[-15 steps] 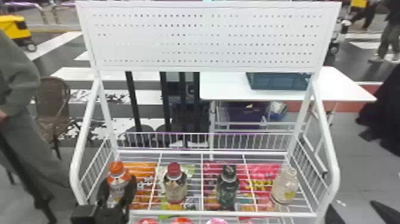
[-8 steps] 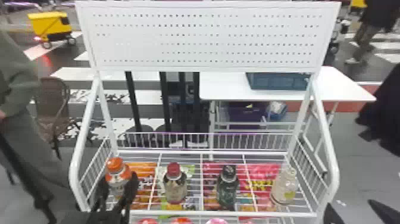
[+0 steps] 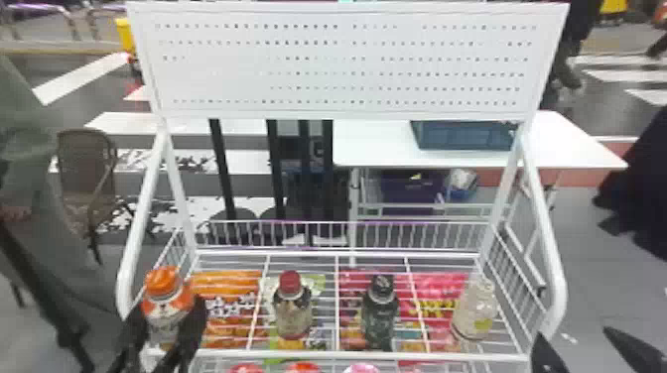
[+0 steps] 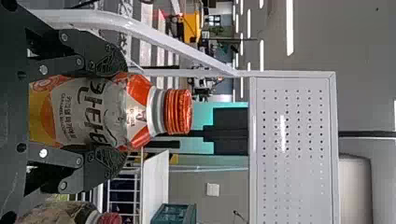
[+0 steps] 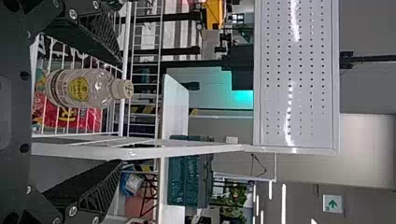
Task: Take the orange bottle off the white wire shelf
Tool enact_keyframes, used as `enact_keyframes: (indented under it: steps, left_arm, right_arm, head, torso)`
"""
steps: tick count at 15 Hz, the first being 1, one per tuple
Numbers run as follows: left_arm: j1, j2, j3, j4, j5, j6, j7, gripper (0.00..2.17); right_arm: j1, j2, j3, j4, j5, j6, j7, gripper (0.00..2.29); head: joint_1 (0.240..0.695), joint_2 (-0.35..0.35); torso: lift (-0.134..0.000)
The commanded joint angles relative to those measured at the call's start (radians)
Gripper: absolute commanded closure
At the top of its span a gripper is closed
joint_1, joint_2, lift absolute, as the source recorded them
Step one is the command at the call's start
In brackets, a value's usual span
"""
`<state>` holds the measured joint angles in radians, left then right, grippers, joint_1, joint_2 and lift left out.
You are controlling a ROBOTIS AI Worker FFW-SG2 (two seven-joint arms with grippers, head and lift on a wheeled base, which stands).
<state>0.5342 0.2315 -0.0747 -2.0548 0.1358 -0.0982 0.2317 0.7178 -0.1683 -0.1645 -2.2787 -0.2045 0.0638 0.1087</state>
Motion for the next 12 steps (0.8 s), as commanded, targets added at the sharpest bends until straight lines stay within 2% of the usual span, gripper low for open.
enact_keyframes:
  steps: [1, 5, 12]
  left_arm:
    - [0.072, -0.001, 0.016, -0.077, -0.027, 0.009, 0.001, 1.25]
    - [0.168, -0.001, 0.027, -0.162, -0.039, 0.006, 0.014, 1.25]
    - [0.201, 0.000, 0.012, -0.191, -0.061, 0.002, 0.026, 1.25]
  right_arm:
    - [-0.008, -0.002, 0.003, 0.010, -0.004, 0.000, 0.000, 0.15]
    - [-0.015, -0.005, 0.011, 0.021, -0.004, 0.000, 0.000, 0.15]
    - [-0.011, -0.005, 0.013, 0.019, 0.001, 0.000, 0.003, 0.15]
  head:
    - [0.499, 0.000]
    - [0.499, 0.000]
    - [0.499, 0.000]
  torso:
    - [0.000]
    - [0.000]
    - [0.000]
